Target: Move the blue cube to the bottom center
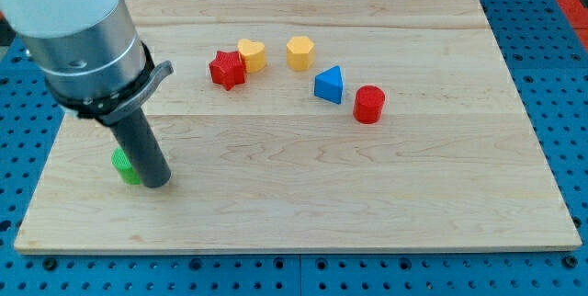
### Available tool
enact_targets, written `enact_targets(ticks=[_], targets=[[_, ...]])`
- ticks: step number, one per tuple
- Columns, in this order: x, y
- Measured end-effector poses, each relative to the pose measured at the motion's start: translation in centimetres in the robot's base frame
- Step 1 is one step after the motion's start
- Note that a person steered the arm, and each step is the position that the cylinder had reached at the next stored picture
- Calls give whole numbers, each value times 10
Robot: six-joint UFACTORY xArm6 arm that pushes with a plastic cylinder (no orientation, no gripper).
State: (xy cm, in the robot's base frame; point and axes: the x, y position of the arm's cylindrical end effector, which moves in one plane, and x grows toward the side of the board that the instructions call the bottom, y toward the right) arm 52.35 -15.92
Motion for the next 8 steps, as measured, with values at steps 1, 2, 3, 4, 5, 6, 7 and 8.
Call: enact_targets(ticks=[1, 2, 3, 4, 5, 6, 7, 8], targets=[[-57, 0], [-105, -1], [-163, -1], [-217, -3], [-266, -7], [-278, -59], [-271, -89], [-257, -100]])
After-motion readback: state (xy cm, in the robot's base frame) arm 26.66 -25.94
